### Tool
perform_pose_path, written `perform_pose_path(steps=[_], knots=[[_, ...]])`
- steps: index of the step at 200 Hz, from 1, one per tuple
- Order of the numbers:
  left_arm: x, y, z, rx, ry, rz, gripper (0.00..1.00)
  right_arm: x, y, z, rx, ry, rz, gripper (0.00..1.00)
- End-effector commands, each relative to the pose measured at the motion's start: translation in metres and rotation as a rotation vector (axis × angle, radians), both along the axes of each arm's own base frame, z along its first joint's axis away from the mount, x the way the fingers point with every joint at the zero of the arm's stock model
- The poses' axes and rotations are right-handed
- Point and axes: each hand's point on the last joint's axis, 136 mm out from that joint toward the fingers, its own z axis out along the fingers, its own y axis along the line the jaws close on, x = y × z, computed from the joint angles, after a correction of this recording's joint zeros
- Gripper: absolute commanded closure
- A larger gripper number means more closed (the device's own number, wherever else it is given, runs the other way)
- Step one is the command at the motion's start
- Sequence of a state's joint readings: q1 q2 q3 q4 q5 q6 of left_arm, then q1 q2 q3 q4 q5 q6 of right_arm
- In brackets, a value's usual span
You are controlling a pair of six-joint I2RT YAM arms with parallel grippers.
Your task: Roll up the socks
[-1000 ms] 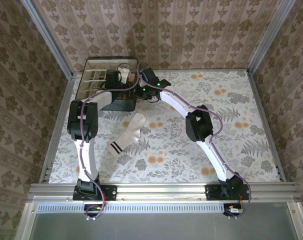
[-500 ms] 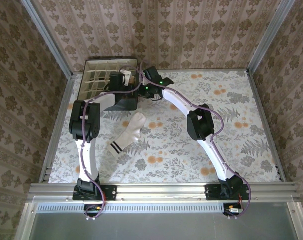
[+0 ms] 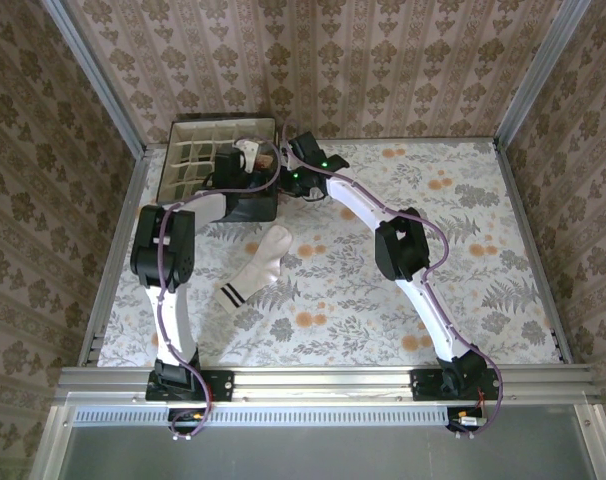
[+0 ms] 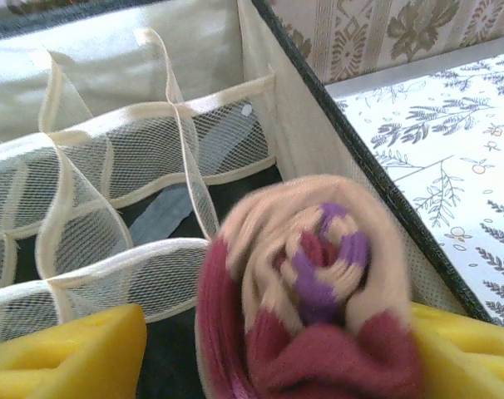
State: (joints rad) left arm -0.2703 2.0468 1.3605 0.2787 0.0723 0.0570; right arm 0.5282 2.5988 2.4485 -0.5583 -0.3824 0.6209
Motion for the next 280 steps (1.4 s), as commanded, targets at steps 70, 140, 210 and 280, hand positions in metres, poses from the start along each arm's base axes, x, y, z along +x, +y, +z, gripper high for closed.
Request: perform_pose_path(steps=[70,140,210,280], knots=[[-0.021,0.002,0.099,-0.160,-0.126,-0.121,0.24,-0.008,-0.013,-0.030,-0.059,0.077,-0.011,0.71],[-0.018,0.005,0.096,-0.213,-0.032,-0.165,0.70,-0.007,-0.008,-0.007,-0.011,0.049,-0.004,0.56],[-0.055,0.026,0.103,-0.119,0.023,-0.112,0.77,-0.015,-0.011,0.063,0.029,-0.031,0.019,0.50],[-0.152,0.047,0.058,-0.105,0.274,-0.055,0.79,-0.058,-0.042,0.099,-0.044,-0.075,0.028,0.50]])
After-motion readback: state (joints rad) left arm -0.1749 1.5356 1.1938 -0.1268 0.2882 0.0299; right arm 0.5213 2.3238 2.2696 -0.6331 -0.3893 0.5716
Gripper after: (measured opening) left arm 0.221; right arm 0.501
